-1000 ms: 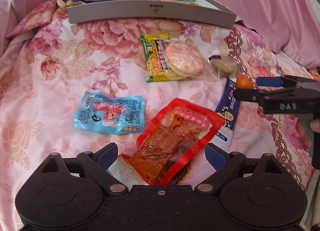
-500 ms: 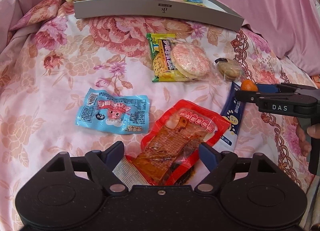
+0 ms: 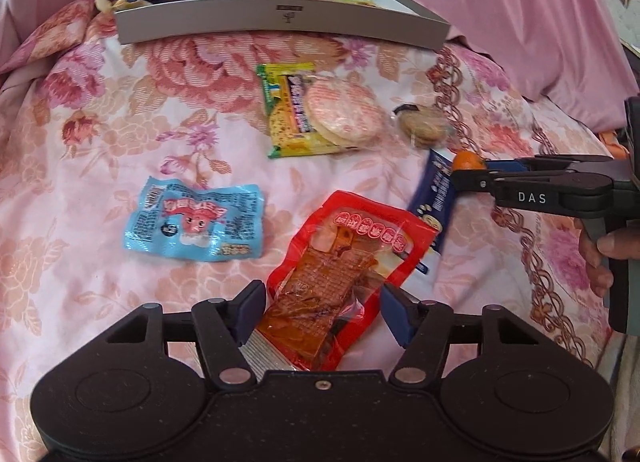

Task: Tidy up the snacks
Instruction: 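Grasp the mandarin orange with the right tool while the left tool grasps the red spicy strip pack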

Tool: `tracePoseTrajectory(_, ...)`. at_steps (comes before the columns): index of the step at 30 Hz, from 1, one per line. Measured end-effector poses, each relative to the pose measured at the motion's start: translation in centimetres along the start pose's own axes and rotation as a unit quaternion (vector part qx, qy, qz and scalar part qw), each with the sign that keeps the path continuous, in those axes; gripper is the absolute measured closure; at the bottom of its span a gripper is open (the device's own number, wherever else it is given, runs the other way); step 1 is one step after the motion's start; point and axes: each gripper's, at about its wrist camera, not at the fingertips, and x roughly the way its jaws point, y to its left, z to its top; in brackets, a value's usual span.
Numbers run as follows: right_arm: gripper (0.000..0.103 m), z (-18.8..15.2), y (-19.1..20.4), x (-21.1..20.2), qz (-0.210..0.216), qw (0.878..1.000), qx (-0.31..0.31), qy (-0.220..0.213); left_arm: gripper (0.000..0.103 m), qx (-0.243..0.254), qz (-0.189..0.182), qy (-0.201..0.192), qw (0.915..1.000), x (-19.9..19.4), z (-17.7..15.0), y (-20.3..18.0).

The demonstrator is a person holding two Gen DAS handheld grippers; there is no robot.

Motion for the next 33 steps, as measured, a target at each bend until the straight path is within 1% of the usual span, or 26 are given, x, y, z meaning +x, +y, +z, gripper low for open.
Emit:
tracePoseTrajectory(5,0.064,-0.6,0.9,-1.1,0.027,0.999,-0.012,0.022,0.038,0.009,-0.012,0.006,0.9999,-0.4,-0.3,-0.5)
tracePoseTrajectory(8,0.064,-1.1,1.7,-1.6,0.047,0.998,-0.024,0.035,0.033,0.017,-0.009,0.006,0.9998,-0.4,-0.3,-0.6)
tracePoseTrajectory(12,0.064,-1.5,2.9,-1.9,0.062,0.996,-0.051,0.037,0.029,0.038,0.001,0.012,0.9992,0.0,-0.3,-0.9)
tracePoseTrajectory(15,0.064,-1.5,3.2,-2.0,0.073,0.995,-0.056,0.035,0.028,0.045,0.001,0.018,0.9988,0.3,-0.2,-0.8)
tracePoseTrajectory(17,0.064,-1.5,3.3,-2.0,0.078,0.995,-0.056,0.035,0.030,0.038,-0.002,0.020,0.9991,0.5,-0.1,-0.5)
tracePoseTrajectory(18,0.064,-1.4,3.3,-2.0,0.080,0.995,-0.057,0.034,0.035,0.033,-0.002,0.020,0.9992,0.5,-0.1,-0.4)
tracePoseTrajectory(21,0.064,-1.5,3.5,-1.9,0.083,0.994,-0.061,0.034,0.036,0.021,0.000,0.021,0.9996,0.3,-0.1,-0.3)
tracePoseTrajectory(24,0.064,-1.4,3.8,-2.0,0.089,0.993,-0.066,0.033,0.038,0.013,0.017,0.026,0.9994,0.1,-0.2,-1.1)
tracePoseTrajectory(29,0.064,-1.6,4.3,-2.2,0.094,0.991,-0.082,0.038,0.038,-0.033,0.046,0.036,0.9978,-0.4,-0.2,-2.2)
tracePoseTrajectory(33,0.064,-1.9,4.6,-2.6,0.092,0.991,-0.092,0.042,0.035,-0.026,0.060,0.023,0.9976,-0.8,-0.4,-2.5)
